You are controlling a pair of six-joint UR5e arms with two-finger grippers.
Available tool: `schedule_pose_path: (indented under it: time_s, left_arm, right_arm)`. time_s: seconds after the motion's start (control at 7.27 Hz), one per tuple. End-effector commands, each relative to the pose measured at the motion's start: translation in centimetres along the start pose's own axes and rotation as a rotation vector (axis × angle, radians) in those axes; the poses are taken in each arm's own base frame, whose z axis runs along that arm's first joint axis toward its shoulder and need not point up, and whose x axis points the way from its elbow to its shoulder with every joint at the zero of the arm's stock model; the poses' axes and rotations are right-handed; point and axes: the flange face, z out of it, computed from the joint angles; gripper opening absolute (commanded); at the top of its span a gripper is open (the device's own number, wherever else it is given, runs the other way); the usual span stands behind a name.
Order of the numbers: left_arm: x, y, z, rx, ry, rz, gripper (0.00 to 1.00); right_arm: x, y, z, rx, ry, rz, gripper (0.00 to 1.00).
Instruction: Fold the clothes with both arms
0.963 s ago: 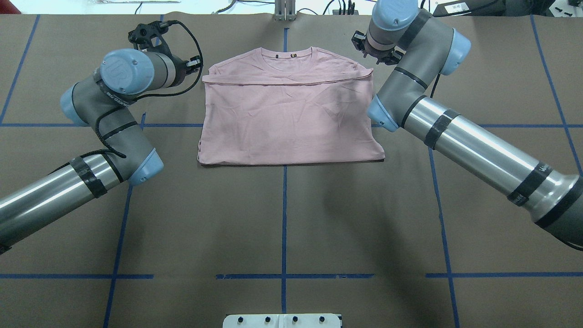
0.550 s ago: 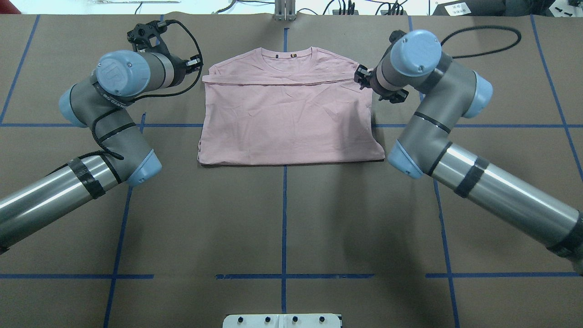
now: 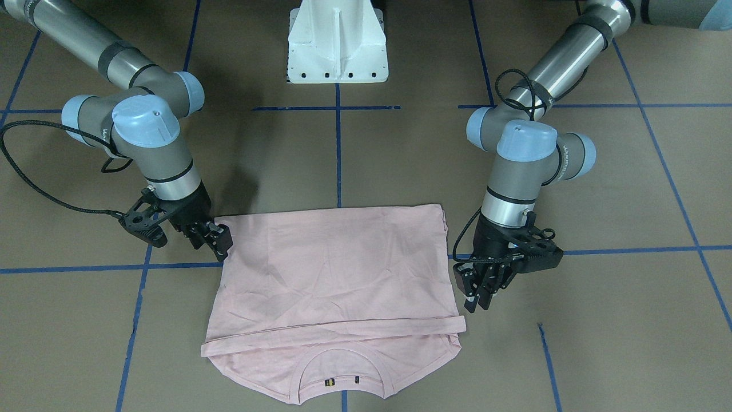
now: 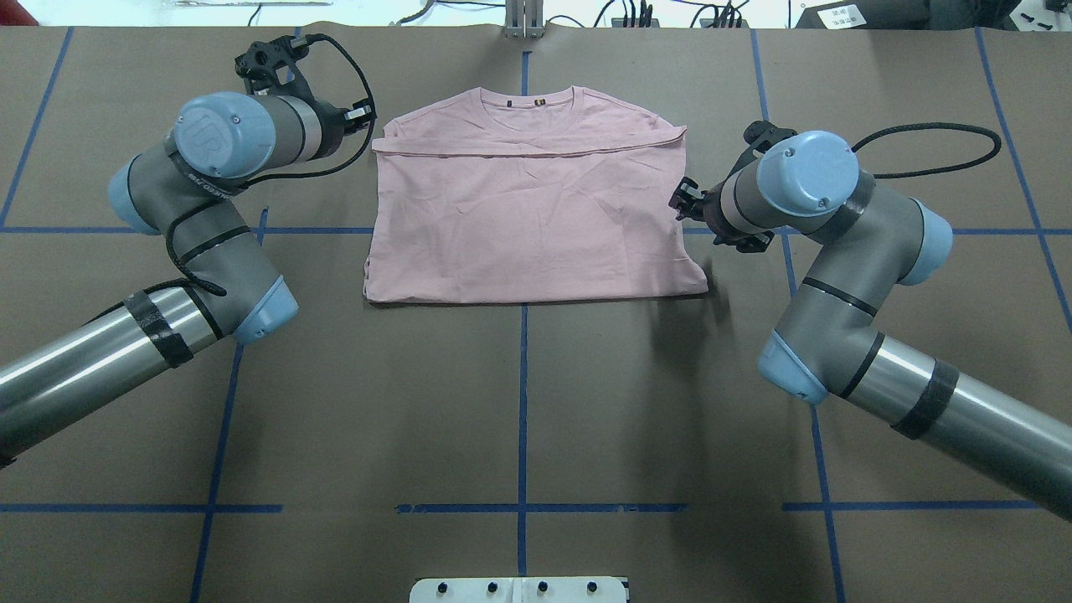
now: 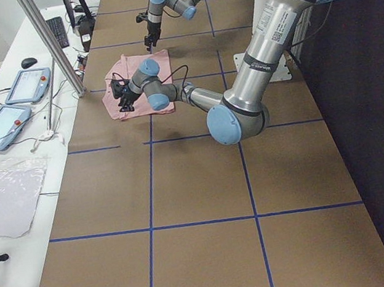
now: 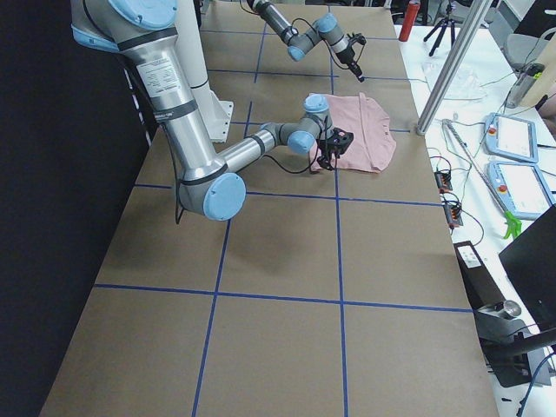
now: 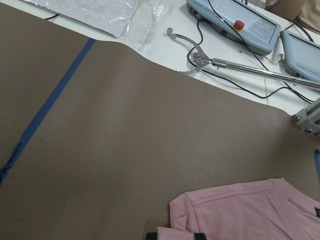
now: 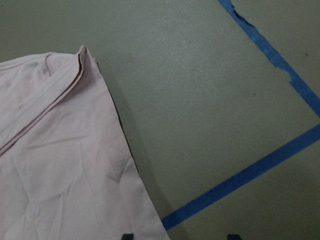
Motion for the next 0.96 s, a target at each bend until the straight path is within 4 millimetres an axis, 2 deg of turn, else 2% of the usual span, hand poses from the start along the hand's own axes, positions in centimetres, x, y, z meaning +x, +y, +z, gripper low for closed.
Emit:
schedule_pose_path:
  time_s: [0.0,0.28,0.41,0.69,0.83]
  left_arm:
    - [0.3,0.0,-0.1,0.0,0.005,0.0,0.39]
    - [0.3,0.0,-0.3,0.0,0.006,0.0,0.39]
    - [0.3,0.0,-0.3,0.0,0.006,0.0,0.39]
    - [0.3,0.0,-0.3,0.0,0.006,0.0,0.39]
    - [0.2,0.1,-0.3,0.0,0.005,0.001,0.39]
  right_arm:
    - [0.5,1.2,0.1,-0.015,0.003,-0.003,0.7]
    - [2.9,3.3,-0.8,-0.038,0.003,-0.011,0.68]
    - [2.9,4.5,-0.4,-0.047,0.006,-0.015,0.68]
    - [3.0,5.0,0.0,-0.051,0.012,-0.017,0.65]
    - [3.1,5.0,0.1,-0.051,0.015,-0.016,0.51]
